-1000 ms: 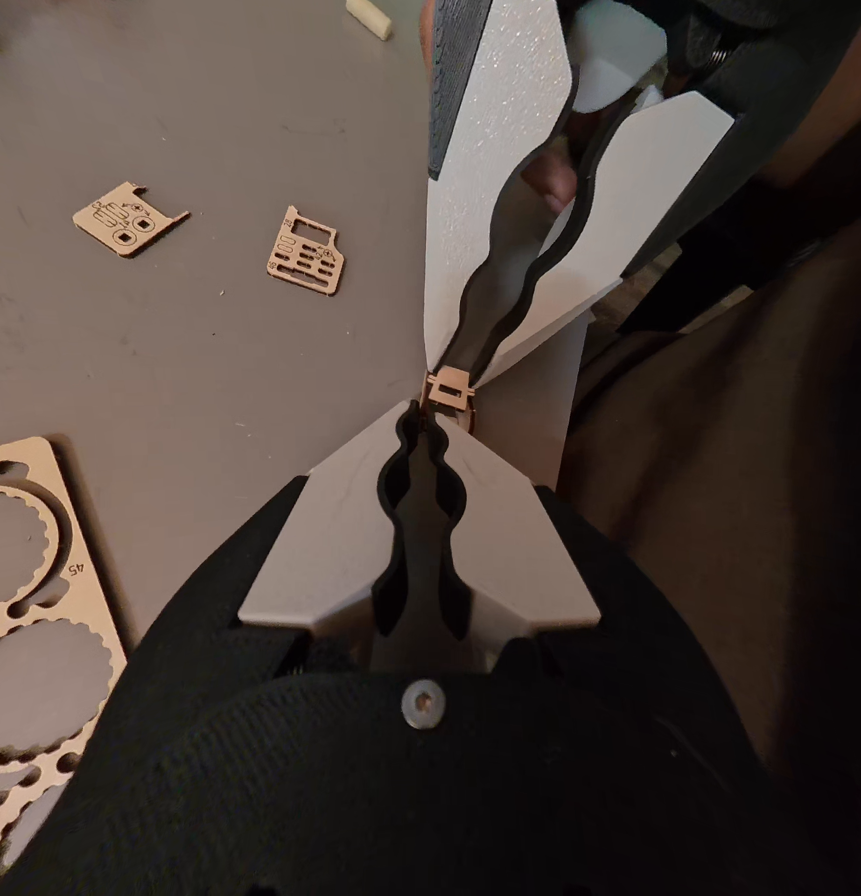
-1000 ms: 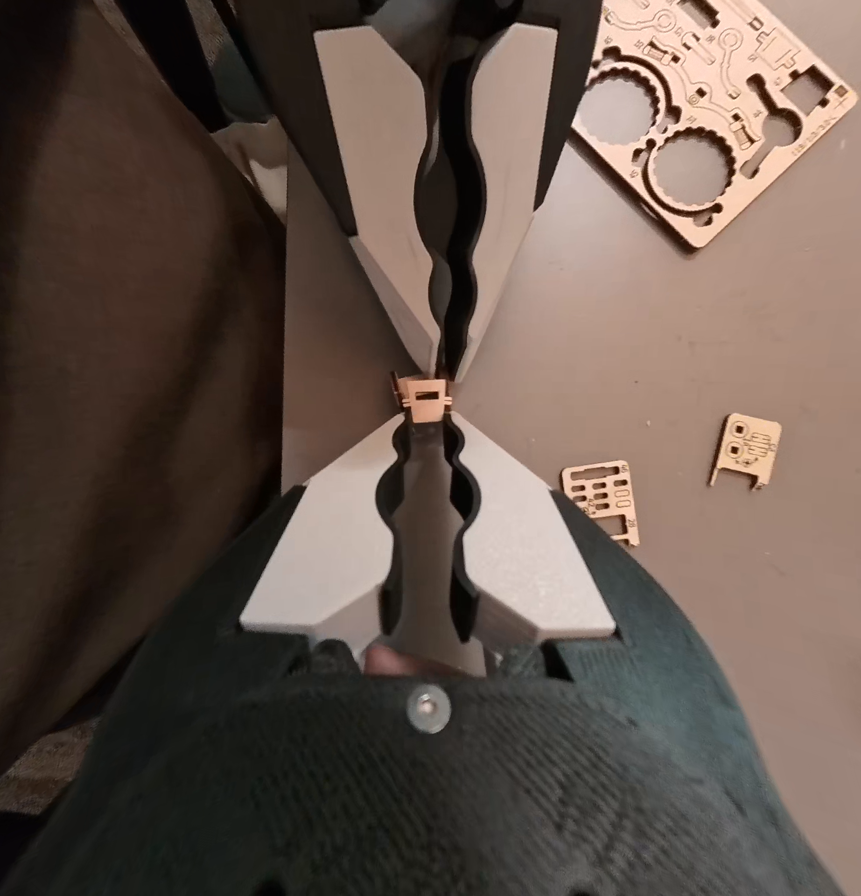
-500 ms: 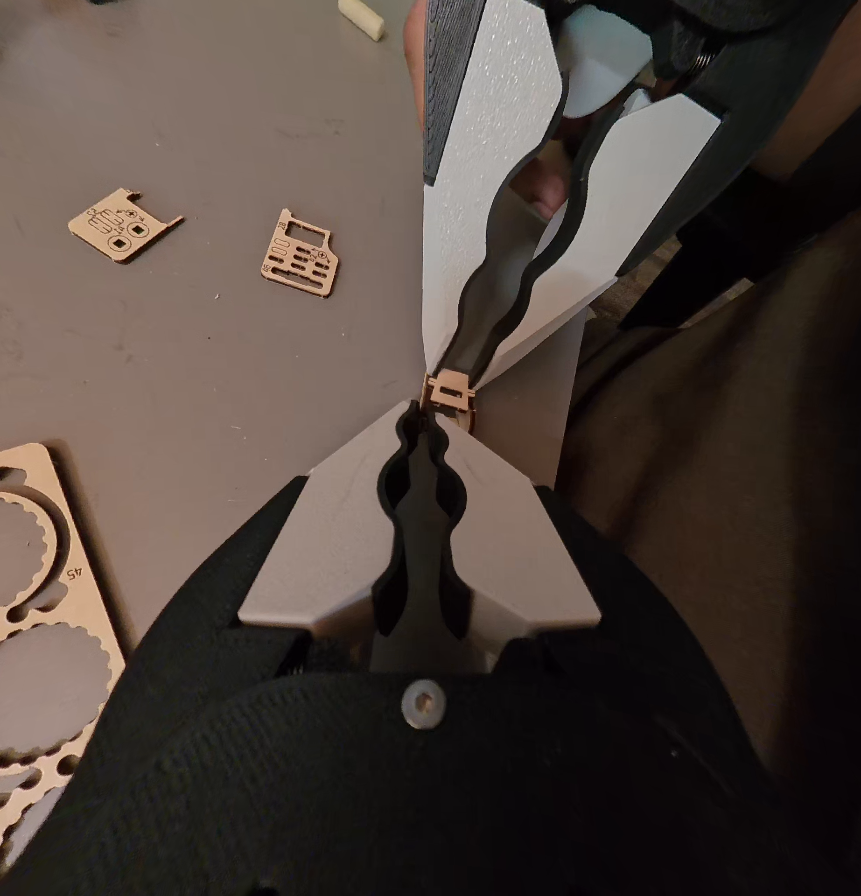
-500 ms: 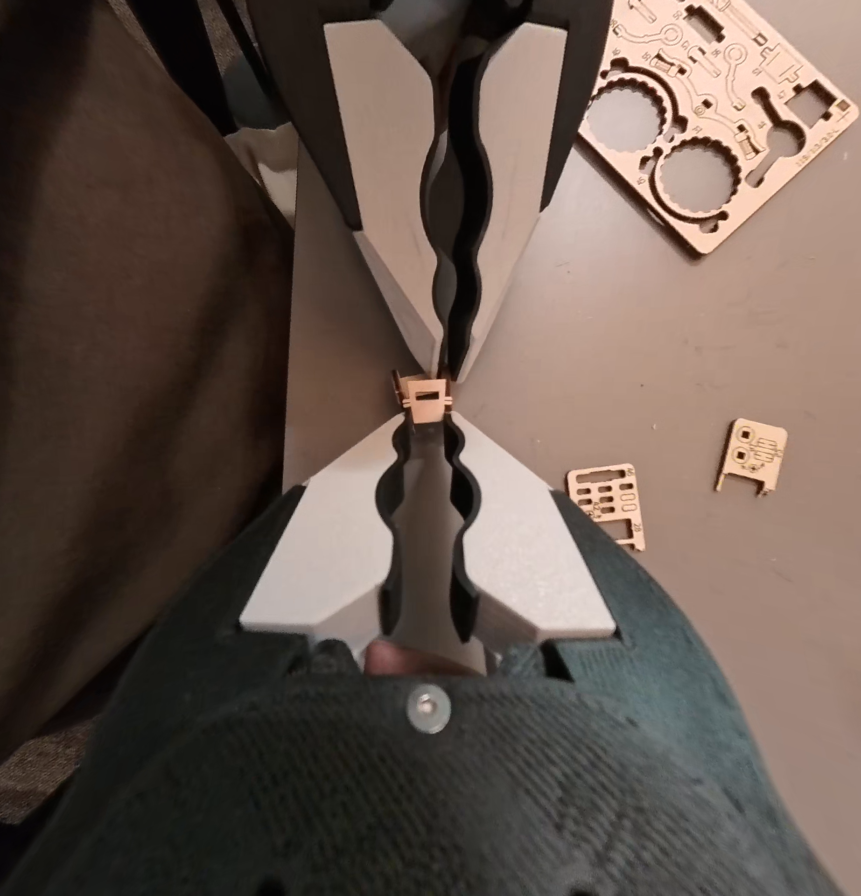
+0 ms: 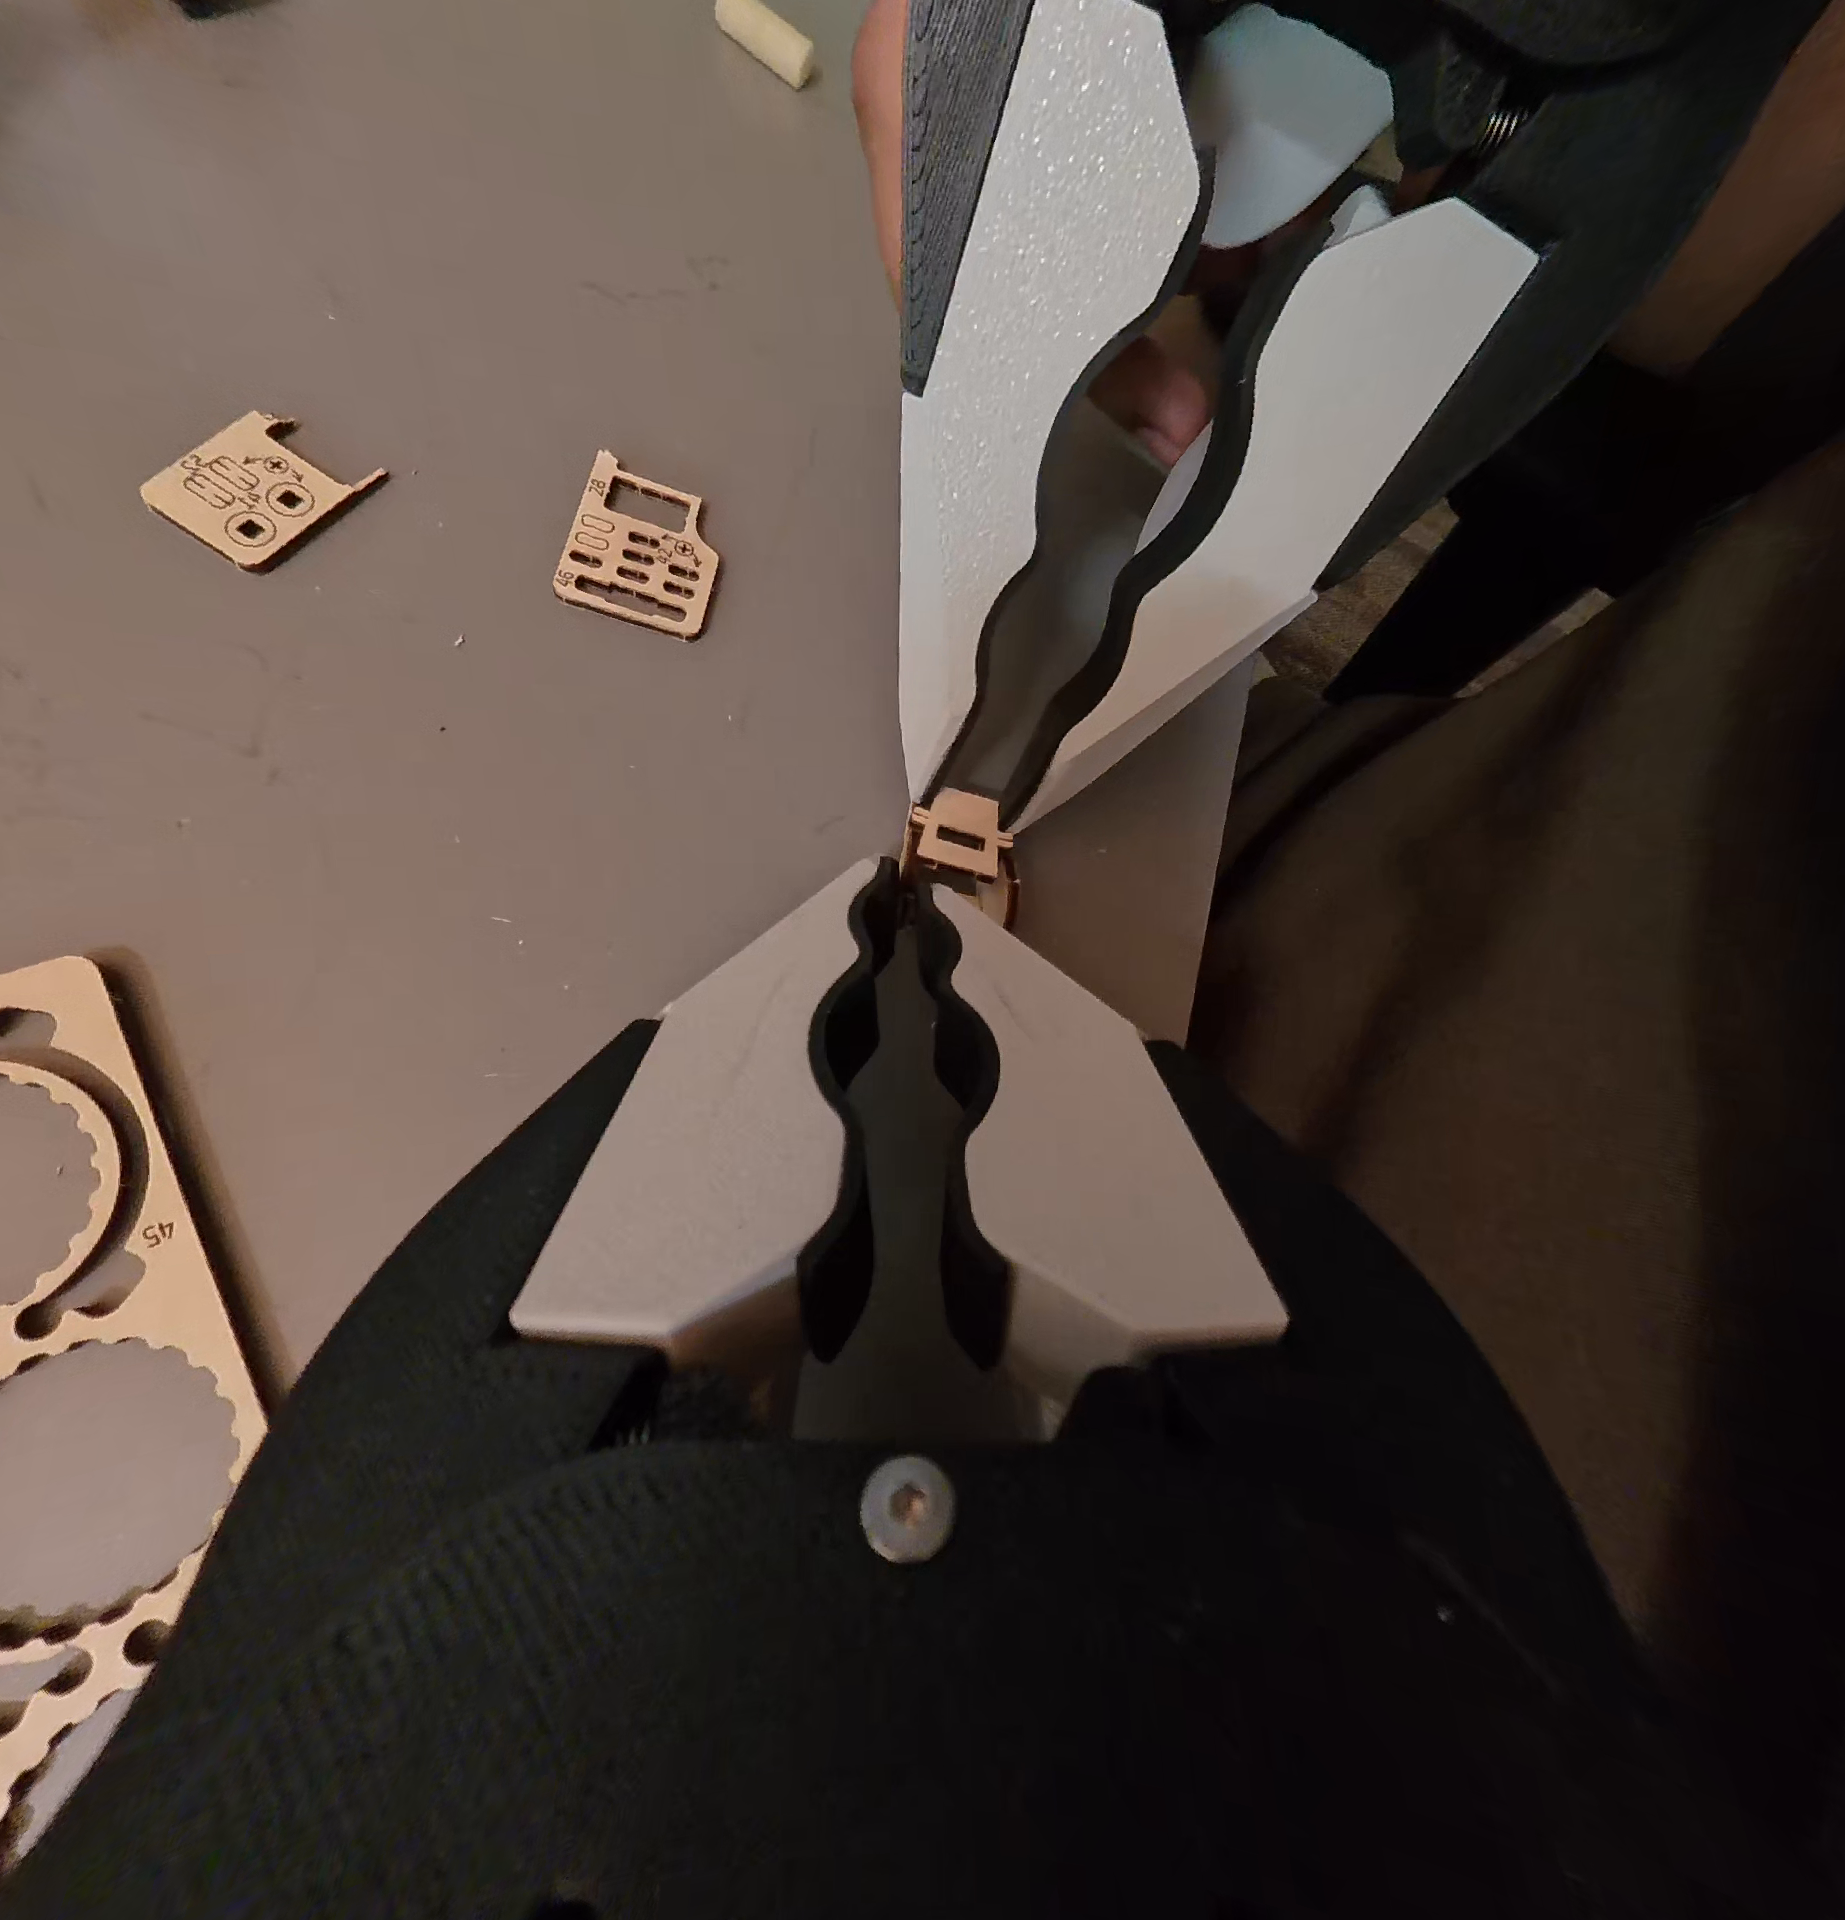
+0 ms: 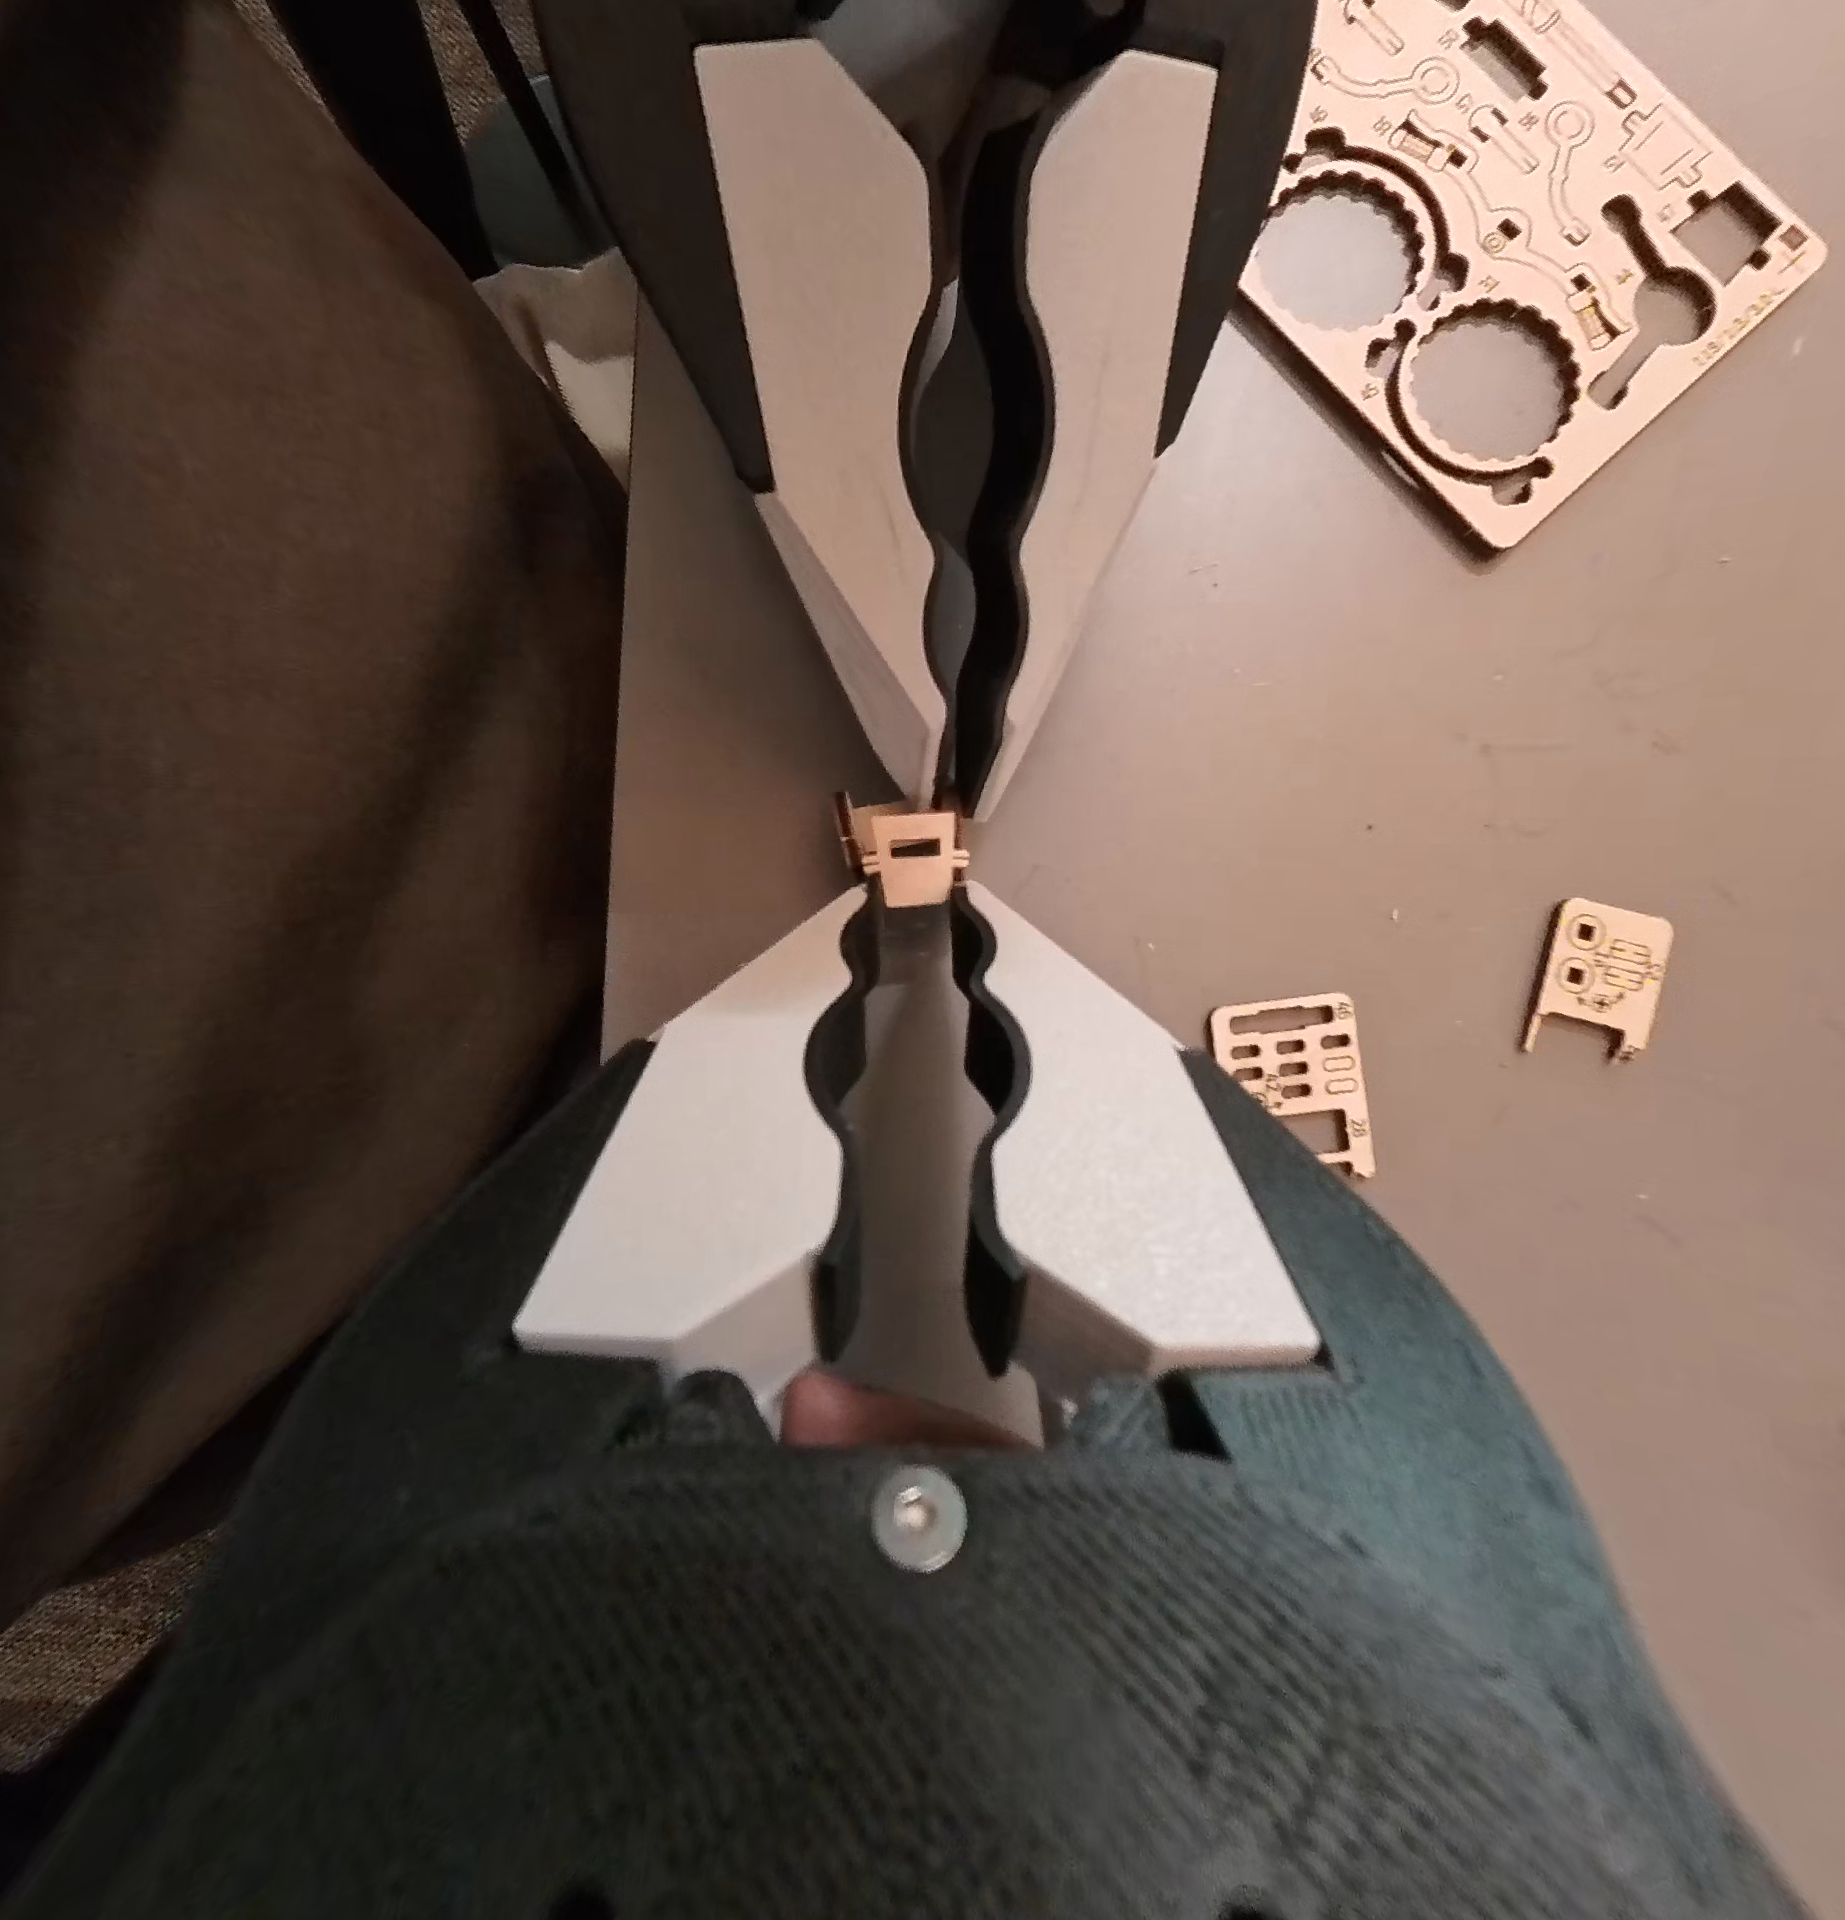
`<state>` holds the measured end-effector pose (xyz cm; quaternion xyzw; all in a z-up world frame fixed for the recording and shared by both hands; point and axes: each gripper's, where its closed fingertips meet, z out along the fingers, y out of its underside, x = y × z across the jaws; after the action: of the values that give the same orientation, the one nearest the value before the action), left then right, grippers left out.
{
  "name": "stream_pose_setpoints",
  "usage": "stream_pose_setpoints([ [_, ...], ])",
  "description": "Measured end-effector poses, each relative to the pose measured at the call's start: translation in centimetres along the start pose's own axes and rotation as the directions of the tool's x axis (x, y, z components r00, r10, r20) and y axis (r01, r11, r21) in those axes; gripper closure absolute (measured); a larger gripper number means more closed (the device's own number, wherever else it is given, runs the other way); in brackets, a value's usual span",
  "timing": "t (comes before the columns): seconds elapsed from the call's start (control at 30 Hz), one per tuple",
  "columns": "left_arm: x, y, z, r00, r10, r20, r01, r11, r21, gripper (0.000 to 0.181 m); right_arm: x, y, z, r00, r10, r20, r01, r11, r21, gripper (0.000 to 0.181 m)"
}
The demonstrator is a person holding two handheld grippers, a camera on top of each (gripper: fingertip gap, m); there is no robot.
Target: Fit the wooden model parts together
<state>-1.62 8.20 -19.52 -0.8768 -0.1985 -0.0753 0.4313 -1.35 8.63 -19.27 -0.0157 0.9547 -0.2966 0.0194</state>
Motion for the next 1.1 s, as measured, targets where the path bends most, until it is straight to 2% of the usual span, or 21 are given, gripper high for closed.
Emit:
stream_pose_setpoints([
  [1.1,-0.08,-0.03,-0.04,1.0,0.004,0.004,-0.004,1.0,0.003,0.179,0.2,-0.01,-0.09,1.0,-0.021,-0.023,0.021,1.0,0.009,0.169],
])
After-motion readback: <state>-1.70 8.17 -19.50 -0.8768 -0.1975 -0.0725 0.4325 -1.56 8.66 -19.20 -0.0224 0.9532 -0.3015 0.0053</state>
